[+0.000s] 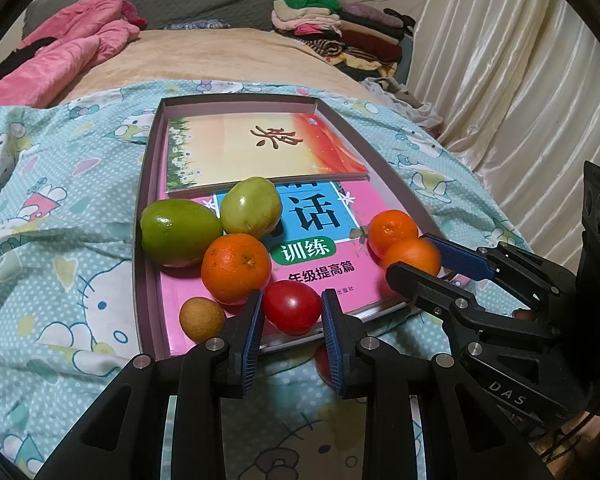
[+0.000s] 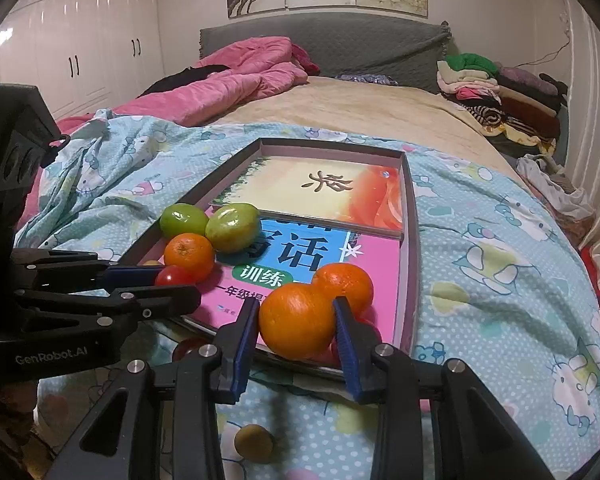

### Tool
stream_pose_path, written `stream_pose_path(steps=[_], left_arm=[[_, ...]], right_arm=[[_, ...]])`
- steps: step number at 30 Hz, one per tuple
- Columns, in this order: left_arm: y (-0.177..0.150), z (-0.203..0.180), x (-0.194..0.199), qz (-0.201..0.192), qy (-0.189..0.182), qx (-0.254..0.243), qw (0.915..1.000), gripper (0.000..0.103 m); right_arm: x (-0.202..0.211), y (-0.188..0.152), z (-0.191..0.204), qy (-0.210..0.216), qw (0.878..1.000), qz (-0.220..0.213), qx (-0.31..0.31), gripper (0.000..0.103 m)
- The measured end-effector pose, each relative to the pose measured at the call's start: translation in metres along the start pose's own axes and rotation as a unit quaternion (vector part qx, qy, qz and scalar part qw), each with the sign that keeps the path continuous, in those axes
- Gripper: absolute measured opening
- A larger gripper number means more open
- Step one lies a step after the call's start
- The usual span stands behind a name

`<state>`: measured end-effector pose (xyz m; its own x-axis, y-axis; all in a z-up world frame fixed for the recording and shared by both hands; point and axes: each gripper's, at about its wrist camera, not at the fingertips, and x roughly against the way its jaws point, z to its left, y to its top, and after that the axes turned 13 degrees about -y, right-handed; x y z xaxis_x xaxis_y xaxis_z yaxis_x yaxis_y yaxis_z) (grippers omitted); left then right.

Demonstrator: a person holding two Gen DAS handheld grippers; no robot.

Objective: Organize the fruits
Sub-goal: 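Carry the tomato with the left tool and the orange with the right tool over the tray, then open the right tool to drop the orange in the tray while the left tool releases the tomato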

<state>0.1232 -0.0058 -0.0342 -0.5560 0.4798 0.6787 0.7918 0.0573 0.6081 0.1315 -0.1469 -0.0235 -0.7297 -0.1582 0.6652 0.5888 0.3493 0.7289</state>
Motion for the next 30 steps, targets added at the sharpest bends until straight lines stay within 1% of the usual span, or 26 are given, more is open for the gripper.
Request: stream_pose_path(steps=[27, 30], left_arm=[[0.0006, 0.0027, 0.0008, 0.003, 0.007, 0.001, 1.0000, 0.030], [0.0010, 0.0022, 0.0007, 0.004, 0.008, 0.001, 1.0000, 0.031]], right_arm=[[0.0032, 0.0013, -0.0015, 0.012, 1.000, -0.002, -0.012, 0.038], [0.0043, 0.0017, -0.0021, 0.013, 1.000, -0.002, -0.014, 0.038]])
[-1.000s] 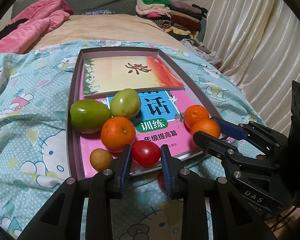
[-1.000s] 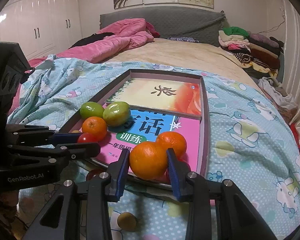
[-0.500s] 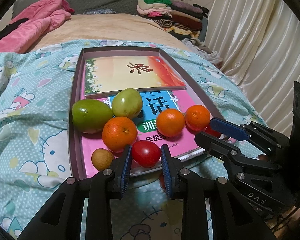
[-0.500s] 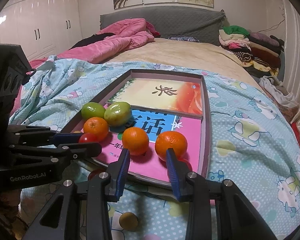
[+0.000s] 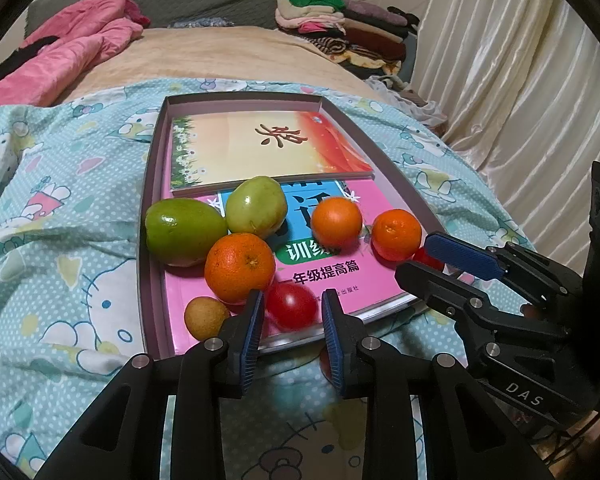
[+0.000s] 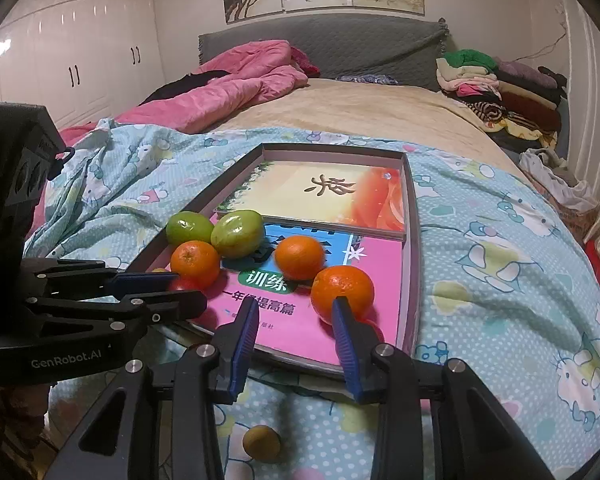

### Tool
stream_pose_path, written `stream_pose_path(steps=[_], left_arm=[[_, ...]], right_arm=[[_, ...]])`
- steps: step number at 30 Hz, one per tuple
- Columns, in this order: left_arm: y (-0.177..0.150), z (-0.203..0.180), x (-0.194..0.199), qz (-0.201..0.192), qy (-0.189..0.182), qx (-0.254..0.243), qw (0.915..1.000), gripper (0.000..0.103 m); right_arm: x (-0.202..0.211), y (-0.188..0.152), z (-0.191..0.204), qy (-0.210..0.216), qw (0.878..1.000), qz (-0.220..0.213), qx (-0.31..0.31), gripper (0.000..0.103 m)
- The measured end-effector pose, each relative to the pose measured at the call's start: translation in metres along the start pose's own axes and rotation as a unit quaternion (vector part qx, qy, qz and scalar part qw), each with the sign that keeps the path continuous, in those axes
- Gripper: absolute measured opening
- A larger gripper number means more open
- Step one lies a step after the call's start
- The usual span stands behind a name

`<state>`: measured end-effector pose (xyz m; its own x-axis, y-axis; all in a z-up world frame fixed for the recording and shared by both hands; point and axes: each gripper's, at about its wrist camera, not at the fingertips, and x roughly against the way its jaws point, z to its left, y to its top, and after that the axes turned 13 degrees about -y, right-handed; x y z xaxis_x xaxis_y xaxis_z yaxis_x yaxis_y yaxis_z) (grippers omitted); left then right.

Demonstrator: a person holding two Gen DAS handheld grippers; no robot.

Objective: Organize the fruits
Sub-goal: 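Open the right tool to drop the orange in the tray while the left tool releases the tomato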

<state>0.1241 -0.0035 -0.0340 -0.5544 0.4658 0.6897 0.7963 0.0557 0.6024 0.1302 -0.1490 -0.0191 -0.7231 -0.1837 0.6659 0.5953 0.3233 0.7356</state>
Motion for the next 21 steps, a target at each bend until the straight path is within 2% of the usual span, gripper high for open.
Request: stream_pose_path(steps=[4, 18, 21], left_arm=[[0.000, -0.001, 0.001, -0.001, -0.003, 0.000, 1.0000, 0.041], [0.002, -0.006, 0.009, -0.012, -0.014, -0.005, 0.9998, 0.049], [0.002, -0.009, 0.012, -0.018, -0.017, -0.009, 0.9997, 0.057]], right_arm=[[0.002, 0.000, -0.002, 0.002, 1.000, -0.001, -0.004, 0.042], [0.006, 0.001, -0.007, 0.000, 1.000, -0.006, -0.017, 0.053], [0.007, 0.001, -0.008, -0.001, 1.000, -0.009, -0.020, 0.055]])
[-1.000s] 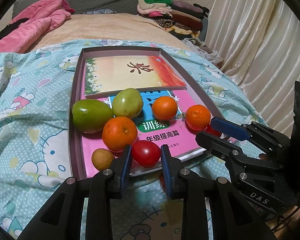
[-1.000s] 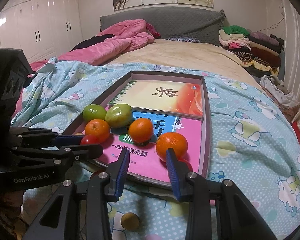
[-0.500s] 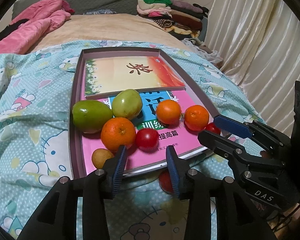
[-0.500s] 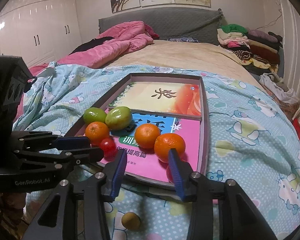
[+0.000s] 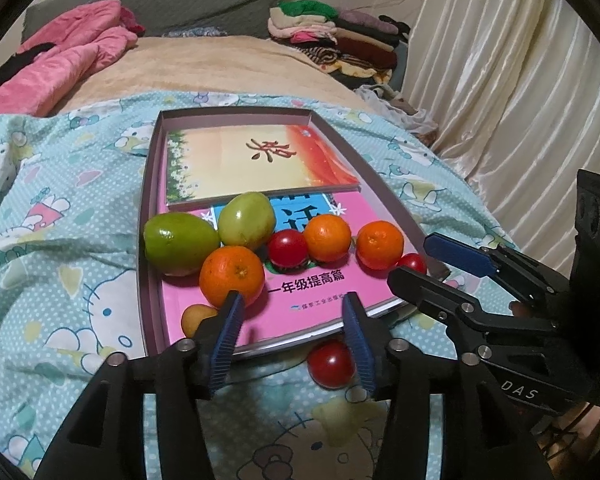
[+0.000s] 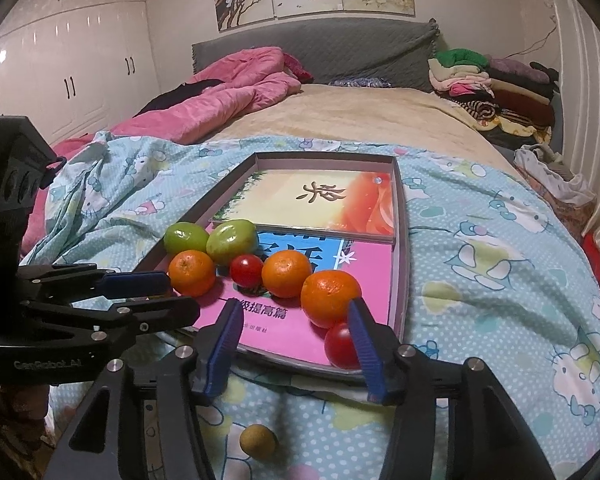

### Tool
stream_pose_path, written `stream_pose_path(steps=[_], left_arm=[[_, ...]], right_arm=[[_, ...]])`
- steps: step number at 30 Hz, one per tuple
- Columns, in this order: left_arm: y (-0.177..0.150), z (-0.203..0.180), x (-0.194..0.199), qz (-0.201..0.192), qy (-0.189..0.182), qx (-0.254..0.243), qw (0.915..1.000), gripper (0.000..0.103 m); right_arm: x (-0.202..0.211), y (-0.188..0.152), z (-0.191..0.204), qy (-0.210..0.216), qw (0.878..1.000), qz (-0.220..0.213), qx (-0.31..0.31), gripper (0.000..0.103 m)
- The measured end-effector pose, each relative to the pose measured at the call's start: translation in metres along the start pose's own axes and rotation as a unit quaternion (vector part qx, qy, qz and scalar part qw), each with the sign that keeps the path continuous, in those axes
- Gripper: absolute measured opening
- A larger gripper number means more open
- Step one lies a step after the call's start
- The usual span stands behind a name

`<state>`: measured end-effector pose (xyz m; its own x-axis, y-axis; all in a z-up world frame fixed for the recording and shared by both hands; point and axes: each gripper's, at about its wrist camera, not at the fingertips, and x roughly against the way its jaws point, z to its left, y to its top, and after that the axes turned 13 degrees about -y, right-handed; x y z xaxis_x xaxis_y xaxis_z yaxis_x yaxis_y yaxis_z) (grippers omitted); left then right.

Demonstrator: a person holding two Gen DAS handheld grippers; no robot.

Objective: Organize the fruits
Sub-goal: 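Open the right tool to drop the orange in the tray while the left tool releases the tomato, then withdraw both tools toward the last red tomato and the kiwi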

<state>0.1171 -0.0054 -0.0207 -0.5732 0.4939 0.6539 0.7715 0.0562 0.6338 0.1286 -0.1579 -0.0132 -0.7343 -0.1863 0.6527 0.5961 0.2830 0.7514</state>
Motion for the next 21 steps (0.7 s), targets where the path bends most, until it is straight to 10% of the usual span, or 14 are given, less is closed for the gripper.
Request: stream_pose_path(steps=[21], left_arm=[[0.005, 0.004, 0.028, -0.044, 0.017, 0.004, 0.9989, 0.075]], right_arm=[[0.016, 0.005, -0.013, -0.001, 0.999, -0.023, -0.035, 0.069]])
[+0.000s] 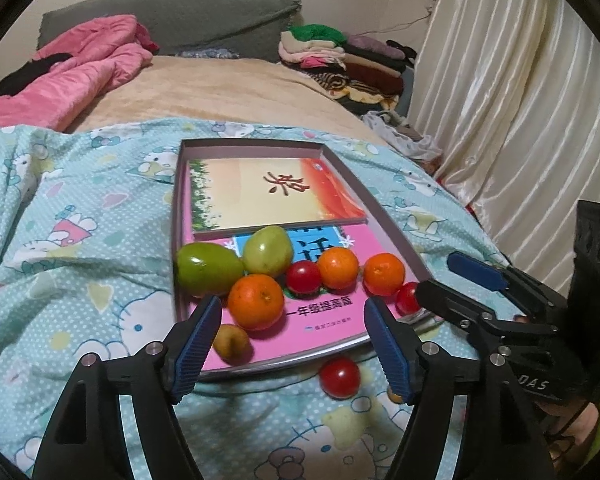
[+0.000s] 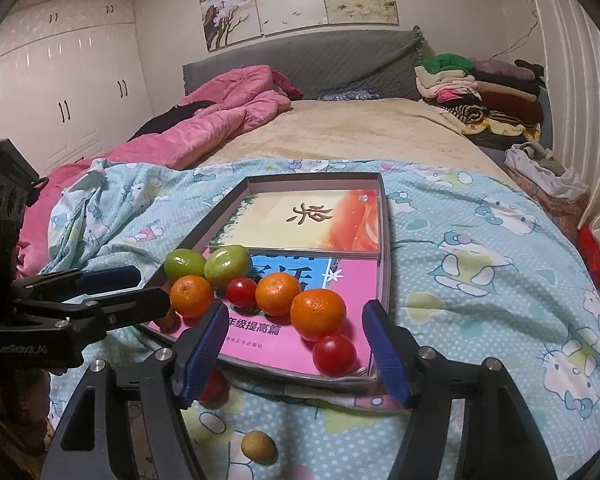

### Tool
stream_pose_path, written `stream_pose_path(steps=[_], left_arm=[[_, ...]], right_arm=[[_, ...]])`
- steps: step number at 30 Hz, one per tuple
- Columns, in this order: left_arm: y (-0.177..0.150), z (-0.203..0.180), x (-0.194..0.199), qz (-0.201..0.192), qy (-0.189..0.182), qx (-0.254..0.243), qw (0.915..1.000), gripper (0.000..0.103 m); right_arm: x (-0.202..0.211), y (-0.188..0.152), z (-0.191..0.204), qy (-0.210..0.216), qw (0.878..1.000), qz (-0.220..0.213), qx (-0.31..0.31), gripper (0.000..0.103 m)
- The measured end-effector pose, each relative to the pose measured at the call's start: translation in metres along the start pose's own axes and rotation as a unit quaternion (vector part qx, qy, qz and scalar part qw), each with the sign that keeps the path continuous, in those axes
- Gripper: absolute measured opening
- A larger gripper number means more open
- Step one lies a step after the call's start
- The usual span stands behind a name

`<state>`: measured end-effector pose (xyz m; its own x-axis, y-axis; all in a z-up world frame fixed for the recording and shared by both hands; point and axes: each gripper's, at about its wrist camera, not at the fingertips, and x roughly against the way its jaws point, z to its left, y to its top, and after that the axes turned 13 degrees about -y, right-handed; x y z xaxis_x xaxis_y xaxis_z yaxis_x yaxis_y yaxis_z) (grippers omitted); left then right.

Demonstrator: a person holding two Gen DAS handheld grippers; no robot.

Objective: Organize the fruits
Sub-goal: 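Withdraw both tools toward the last red tomato and the kiwi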

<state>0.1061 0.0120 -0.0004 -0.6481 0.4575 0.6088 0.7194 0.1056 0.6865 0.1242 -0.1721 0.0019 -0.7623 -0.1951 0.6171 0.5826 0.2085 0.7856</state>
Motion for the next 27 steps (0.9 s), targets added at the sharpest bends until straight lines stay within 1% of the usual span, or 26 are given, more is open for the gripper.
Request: stream_pose_path(steps=[6, 10, 15, 18, 21, 23, 27], left_arm=[[-0.003, 0.000, 0.003, 0.004, -0.001, 0.004, 1.0000, 0.076], [-0.005, -0.002, 0.007, 0.002, 0.000, 0.003, 1.0000, 0.076], [-0.007, 0.001, 0.010, 0.005, -0.010, 0.012, 0.9999, 0.076], [-0.009, 0.001, 0.011, 0.008, -0.008, 0.012, 0.9999, 0.076], [-0.011, 0.002, 0.012, 0.011, -0.013, 0.017, 0.9997, 0.076], [-0.011, 0.001, 0.013, 0.011, -0.012, 0.017, 0.9997, 0.076], [-0.012, 0.001, 0.014, 0.014, -0.013, 0.017, 0.9997, 0.076]], right_arm=[[0.005, -0.002, 0.001, 0.000, 1.000, 0.005, 0.000, 0.071], [0.011, -0.003, 0.003, -0.005, 1.000, 0.000, 0.006, 0.072], [0.017, -0.005, 0.006, -0.012, 1.000, -0.003, 0.014, 0.074], [0.020, -0.006, 0.008, -0.012, 1.000, -0.003, 0.018, 0.074], [0.021, -0.009, 0.010, -0.012, 1.000, 0.006, 0.019, 0.074], [0.022, -0.012, 0.011, 0.000, 1.000, 0.017, 0.018, 0.074], [0.025, -0.016, 0.016, 0.002, 0.999, 0.031, 0.017, 0.074]])
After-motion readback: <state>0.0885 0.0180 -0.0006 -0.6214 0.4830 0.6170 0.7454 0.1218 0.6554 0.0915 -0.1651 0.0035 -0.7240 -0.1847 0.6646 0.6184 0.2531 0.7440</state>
